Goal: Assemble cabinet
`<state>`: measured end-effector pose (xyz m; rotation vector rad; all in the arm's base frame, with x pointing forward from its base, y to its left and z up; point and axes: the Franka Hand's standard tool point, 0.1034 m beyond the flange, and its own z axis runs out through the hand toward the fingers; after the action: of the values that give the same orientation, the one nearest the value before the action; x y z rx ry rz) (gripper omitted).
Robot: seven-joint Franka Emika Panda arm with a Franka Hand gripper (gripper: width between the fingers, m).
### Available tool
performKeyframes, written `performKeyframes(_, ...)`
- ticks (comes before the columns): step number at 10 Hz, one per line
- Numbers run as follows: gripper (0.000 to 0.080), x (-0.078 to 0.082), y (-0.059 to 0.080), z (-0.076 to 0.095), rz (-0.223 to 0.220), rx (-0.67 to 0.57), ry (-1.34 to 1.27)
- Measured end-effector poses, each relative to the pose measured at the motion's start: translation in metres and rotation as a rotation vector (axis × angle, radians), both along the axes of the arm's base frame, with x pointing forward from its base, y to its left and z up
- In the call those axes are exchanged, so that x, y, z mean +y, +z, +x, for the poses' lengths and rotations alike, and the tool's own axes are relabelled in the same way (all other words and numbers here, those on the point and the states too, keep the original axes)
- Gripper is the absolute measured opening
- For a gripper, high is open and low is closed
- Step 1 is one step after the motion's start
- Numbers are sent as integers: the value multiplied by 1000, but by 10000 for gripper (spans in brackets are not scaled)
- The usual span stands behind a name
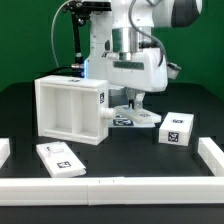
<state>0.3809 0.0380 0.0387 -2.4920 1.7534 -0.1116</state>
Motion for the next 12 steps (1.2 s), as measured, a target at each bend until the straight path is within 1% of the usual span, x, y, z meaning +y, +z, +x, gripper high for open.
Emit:
performKeyframes(1,64,-1,-5,-3,0,10,-15)
performKeyframes(5,64,-3,-6,-2,-1,10,-9)
performKeyframes(6,153,-3,-6,-2,-1,11,-6)
performKeyframes(7,354,-3,-6,-2,-2,12,-1)
performKeyframes(8,354,-2,-6,-1,-1,11,15)
performKeyframes(9,525,2,-3,9,6,2,55)
performKeyframes(10,525,15,0,23,18,-10,138)
performKeyframes(11,706,29,5,34,27,-30,211)
performKeyframes(12,770,36,7,38,35,-35,248)
